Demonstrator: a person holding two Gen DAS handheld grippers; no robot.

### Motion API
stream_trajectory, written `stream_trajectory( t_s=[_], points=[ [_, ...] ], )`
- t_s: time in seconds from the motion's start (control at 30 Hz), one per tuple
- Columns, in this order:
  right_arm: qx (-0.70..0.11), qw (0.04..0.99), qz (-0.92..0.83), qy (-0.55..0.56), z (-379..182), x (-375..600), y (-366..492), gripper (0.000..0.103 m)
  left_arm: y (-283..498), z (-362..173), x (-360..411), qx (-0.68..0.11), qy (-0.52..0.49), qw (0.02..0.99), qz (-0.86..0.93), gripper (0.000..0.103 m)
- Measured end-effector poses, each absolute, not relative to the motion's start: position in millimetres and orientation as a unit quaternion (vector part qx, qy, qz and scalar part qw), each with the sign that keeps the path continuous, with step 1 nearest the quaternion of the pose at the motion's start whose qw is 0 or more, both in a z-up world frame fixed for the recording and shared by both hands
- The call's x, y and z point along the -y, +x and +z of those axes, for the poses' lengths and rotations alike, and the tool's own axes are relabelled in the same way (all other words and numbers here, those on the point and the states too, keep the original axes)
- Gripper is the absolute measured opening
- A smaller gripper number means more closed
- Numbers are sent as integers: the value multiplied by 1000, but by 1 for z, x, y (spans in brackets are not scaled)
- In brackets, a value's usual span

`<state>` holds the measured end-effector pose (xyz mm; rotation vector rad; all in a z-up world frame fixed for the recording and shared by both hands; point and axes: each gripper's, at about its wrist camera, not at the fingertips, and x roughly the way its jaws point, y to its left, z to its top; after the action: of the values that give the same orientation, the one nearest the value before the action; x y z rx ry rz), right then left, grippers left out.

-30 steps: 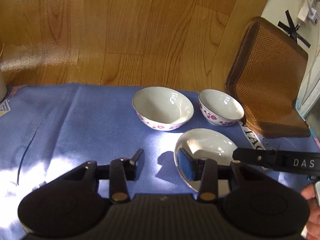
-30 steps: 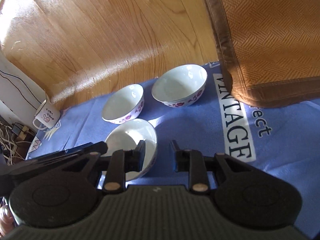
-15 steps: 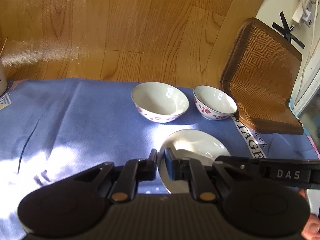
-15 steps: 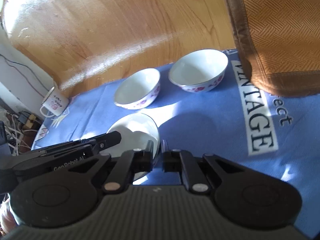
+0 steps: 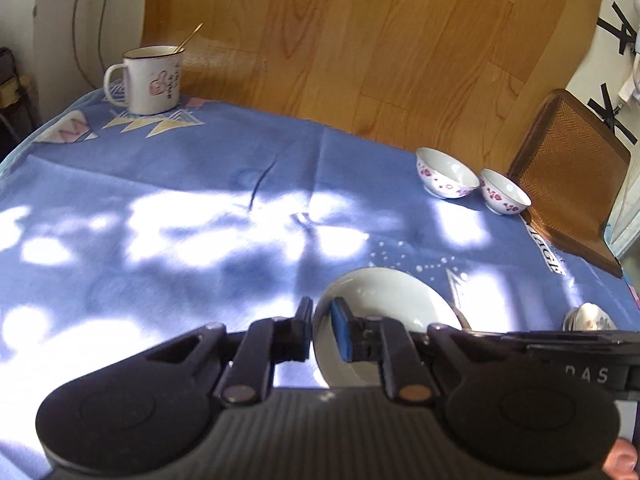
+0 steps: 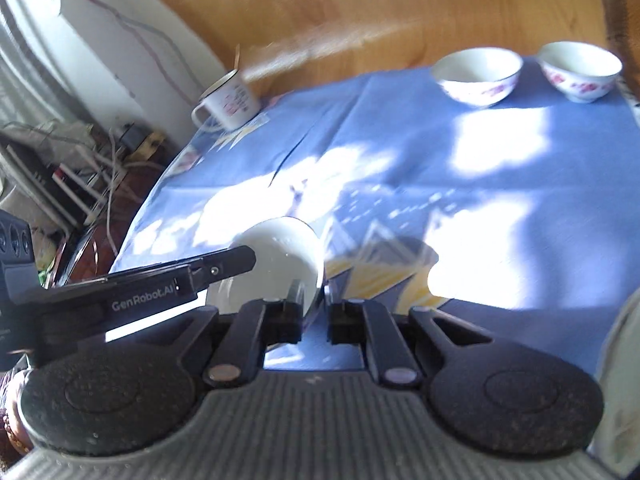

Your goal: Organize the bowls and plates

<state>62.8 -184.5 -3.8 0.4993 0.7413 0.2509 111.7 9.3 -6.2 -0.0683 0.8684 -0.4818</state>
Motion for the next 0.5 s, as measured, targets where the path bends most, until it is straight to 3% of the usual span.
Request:
stream_trajectory(
  t_s=[0.27, 0.33, 0.37, 0.43, 0.5],
  points=[
    [-358, 899, 120, 223, -5, 158, 62, 13, 105, -11, -32, -416, -45, 881, -219, 13],
    [-356, 898, 120, 228, -7, 157, 60, 18, 105, -13, -30, -417, -45, 881, -219, 14],
    [-353, 900, 119, 229, -7, 157, 59, 19, 104, -14, -29, -417, -46, 881, -217, 17],
    [-338, 907, 113, 225, -4, 157, 53, 26, 102, -14, -29, -410, -43, 886, -212, 36],
    [-316, 917, 107, 218, 2, 158, 45, 31, 97, -9, -33, -391, -40, 897, -204, 44]
  ],
)
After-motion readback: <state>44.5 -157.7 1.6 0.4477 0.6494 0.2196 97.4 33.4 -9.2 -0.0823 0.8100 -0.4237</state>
